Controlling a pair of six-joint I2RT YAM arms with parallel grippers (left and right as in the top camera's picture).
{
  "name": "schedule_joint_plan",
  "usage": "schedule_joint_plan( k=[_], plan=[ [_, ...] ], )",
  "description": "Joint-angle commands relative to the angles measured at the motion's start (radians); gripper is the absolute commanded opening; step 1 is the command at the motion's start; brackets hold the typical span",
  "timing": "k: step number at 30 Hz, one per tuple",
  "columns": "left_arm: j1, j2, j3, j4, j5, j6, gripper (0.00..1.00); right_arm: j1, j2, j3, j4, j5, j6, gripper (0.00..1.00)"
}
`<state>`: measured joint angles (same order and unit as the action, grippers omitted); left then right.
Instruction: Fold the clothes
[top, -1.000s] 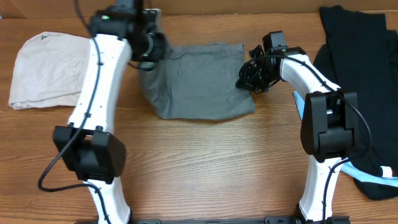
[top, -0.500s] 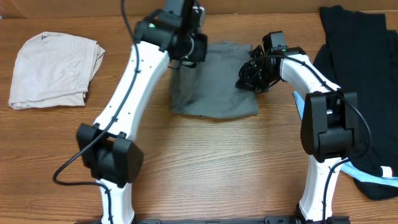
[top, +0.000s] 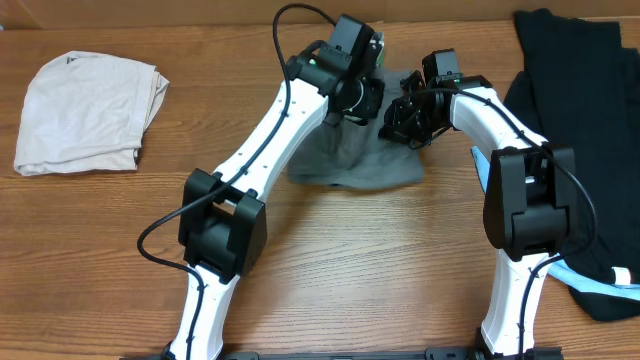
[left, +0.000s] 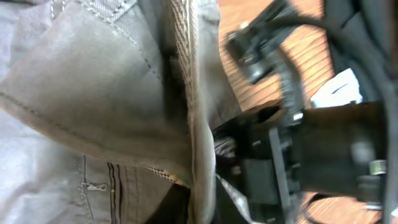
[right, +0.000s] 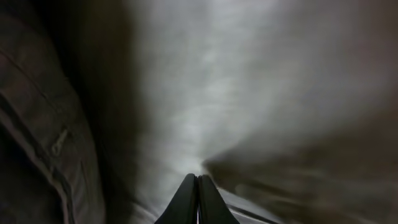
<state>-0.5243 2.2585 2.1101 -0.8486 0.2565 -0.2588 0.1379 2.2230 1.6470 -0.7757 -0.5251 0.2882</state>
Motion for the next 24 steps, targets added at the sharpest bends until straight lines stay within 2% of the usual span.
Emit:
schedule_joint_plan(
  k=[1,5,12,14,16,18,20,21,24],
  plan=[
    [-0.018,-0.010,0.018,0.020,0.032,-0.011,0.33,-0.010,-0.001,-0.002,0.024,0.006,0.032,0.04],
    [-0.019,-0.010,0.018,0.018,0.032,-0.010,1.00,-0.046,-0.069,0.029,0.028,0.038,0.062,0.04],
    [-0.007,-0.010,0.018,0.009,0.029,-0.006,1.00,-0.218,-0.254,0.162,-0.096,0.061,0.079,0.04],
    [0.002,-0.010,0.018,-0.008,0.031,0.014,1.00,-0.264,-0.295,0.188,-0.132,0.060,0.061,0.08],
    [0.008,-0.010,0.018,-0.039,0.056,0.079,1.00,-0.296,-0.327,0.195,-0.162,0.060,0.027,0.21],
    [0.007,-0.009,0.018,-0.098,0.074,0.200,1.00,-0.313,-0.342,0.195,-0.203,0.061,-0.020,0.39],
    [-0.001,-0.008,0.018,-0.154,0.072,0.295,1.00,-0.319,-0.342,0.193,-0.239,0.064,-0.046,0.51],
    [-0.008,-0.007,0.018,-0.193,0.064,0.356,1.00,-0.319,-0.341,0.191,-0.250,0.065,-0.058,0.60],
    [-0.030,0.009,0.012,-0.268,-0.046,0.445,1.00,-0.319,-0.341,0.187,-0.276,0.083,-0.061,0.66]
  ],
)
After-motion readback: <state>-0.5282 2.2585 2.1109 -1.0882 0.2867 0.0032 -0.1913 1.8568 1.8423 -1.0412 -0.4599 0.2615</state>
